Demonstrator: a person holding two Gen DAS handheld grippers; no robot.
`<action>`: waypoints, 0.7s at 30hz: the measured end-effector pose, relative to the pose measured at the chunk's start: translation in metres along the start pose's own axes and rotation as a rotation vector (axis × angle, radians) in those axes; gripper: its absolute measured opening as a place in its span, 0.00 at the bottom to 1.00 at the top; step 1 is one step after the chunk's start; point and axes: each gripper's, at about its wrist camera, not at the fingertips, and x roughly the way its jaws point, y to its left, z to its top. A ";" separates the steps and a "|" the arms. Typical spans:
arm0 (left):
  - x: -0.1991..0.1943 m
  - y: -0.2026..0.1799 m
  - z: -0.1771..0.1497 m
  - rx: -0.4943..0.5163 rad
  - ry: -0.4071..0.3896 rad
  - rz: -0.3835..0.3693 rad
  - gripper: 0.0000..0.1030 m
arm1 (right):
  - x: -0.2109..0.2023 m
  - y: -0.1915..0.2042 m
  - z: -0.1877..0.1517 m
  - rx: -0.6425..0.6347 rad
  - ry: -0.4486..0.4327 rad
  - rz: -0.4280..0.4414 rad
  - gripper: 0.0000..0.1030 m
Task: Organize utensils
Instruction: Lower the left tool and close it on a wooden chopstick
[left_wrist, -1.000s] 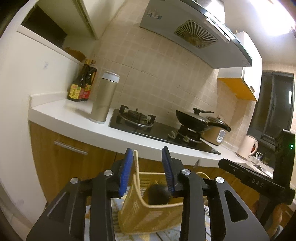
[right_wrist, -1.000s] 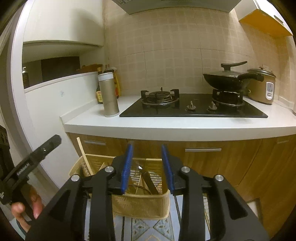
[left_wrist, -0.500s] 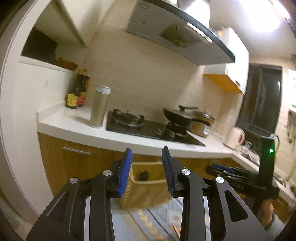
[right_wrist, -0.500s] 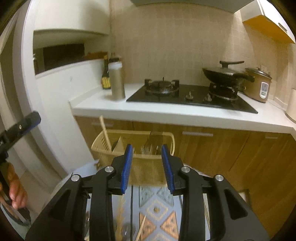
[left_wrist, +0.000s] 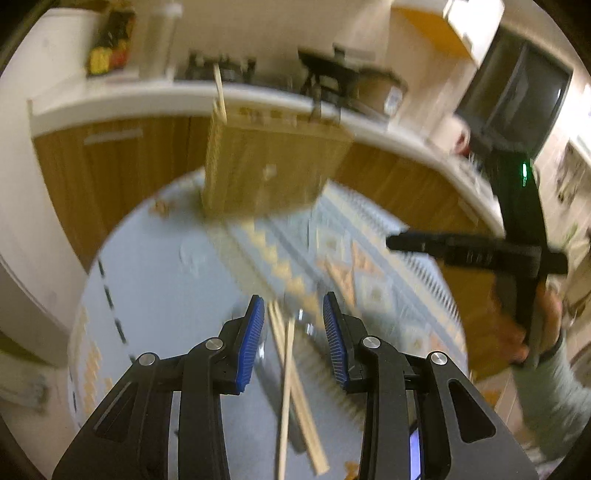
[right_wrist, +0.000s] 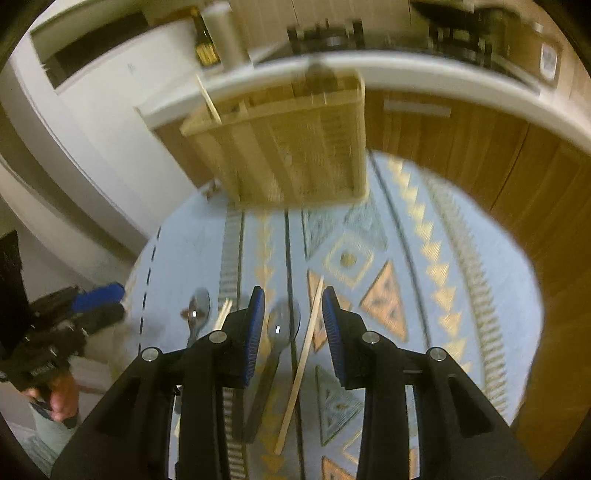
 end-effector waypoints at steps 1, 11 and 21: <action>0.010 0.001 -0.004 0.015 0.047 -0.002 0.30 | 0.006 -0.002 -0.003 0.011 0.023 0.010 0.29; 0.067 0.000 -0.036 0.109 0.324 0.029 0.30 | 0.049 -0.001 -0.017 0.018 0.199 0.049 0.29; 0.077 -0.003 -0.033 0.137 0.350 0.067 0.30 | 0.078 0.010 -0.027 0.031 0.320 0.098 0.29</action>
